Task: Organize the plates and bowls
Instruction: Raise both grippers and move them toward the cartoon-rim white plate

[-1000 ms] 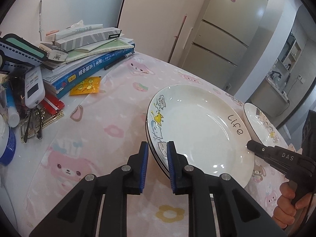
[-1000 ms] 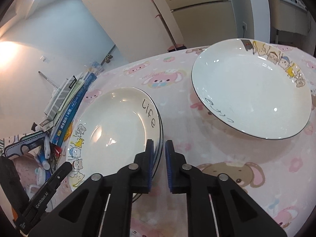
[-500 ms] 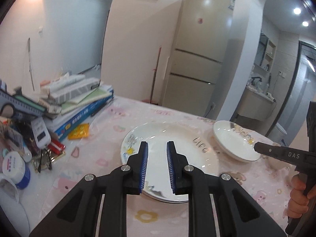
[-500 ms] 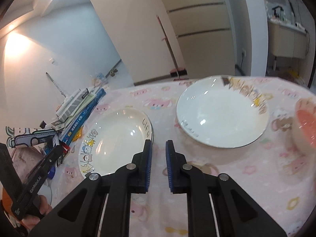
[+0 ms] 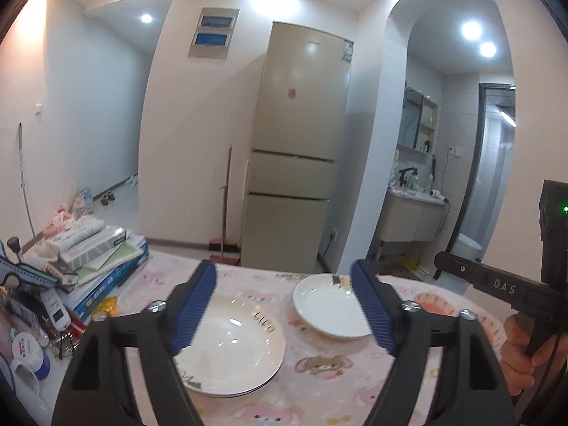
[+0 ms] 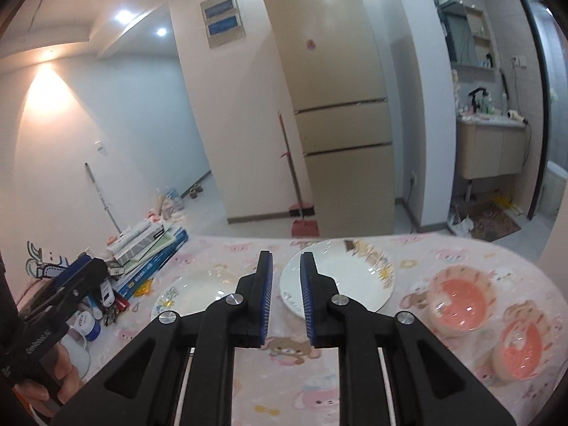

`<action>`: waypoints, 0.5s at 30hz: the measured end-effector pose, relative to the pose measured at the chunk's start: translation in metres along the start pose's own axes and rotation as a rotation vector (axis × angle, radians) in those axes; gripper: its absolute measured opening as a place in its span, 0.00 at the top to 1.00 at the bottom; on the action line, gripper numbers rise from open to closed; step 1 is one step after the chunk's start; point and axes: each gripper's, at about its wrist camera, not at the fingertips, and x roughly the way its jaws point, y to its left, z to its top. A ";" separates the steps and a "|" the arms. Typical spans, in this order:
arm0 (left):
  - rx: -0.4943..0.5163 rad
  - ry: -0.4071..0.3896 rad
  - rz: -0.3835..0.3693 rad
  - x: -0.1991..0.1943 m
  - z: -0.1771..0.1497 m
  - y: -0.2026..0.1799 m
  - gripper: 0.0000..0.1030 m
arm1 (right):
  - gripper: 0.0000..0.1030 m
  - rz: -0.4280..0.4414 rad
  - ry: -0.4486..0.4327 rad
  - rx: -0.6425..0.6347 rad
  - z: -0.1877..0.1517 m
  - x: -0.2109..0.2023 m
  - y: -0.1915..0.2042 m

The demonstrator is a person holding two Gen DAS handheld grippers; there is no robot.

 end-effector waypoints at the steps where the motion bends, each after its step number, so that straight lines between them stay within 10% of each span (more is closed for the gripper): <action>1: 0.002 -0.019 -0.002 -0.002 0.004 -0.006 0.13 | 0.72 0.002 -0.013 0.008 0.002 -0.005 -0.004; 9: 0.044 -0.109 -0.027 -0.010 0.022 -0.047 0.00 | 0.43 -0.094 -0.088 0.000 0.014 -0.026 -0.023; 15: 0.074 -0.080 -0.050 0.009 0.029 -0.065 0.00 | 0.42 -0.133 -0.093 0.041 0.024 -0.019 -0.047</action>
